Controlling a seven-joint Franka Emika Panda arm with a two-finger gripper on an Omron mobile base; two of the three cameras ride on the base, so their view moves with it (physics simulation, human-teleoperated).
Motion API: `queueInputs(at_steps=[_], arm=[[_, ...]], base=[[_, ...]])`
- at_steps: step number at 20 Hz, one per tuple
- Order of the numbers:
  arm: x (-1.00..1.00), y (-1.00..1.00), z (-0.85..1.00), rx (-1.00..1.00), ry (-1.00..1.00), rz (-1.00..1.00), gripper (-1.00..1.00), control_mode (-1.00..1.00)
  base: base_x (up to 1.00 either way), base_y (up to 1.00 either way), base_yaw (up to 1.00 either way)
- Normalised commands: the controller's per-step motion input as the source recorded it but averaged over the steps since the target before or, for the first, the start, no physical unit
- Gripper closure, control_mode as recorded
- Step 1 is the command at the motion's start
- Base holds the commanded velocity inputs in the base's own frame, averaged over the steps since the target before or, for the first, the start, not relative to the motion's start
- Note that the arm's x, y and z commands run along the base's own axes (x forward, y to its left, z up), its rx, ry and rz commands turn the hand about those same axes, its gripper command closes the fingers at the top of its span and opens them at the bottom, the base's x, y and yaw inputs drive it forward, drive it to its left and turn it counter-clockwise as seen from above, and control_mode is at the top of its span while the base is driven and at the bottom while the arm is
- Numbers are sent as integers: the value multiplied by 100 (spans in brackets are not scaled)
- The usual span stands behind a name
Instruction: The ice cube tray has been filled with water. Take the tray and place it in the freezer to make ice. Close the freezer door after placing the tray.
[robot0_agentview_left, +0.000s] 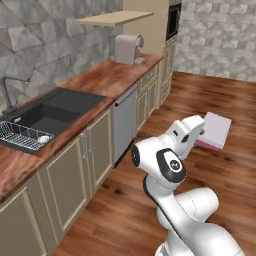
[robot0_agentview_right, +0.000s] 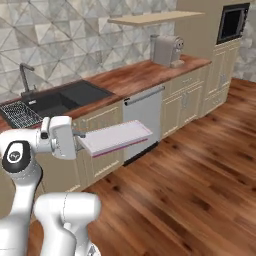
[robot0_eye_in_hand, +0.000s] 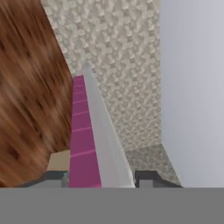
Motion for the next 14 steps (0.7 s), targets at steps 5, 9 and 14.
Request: queueInputs(at_steps=[5,9,14], arm=[[0,0,0,0,0,0,100,100],[0,0,0,0,0,0,100,100],[0,0,0,0,0,0,100,100]], base=[[0,0,-50],[-30,0,-47],[-53,0,-46]])
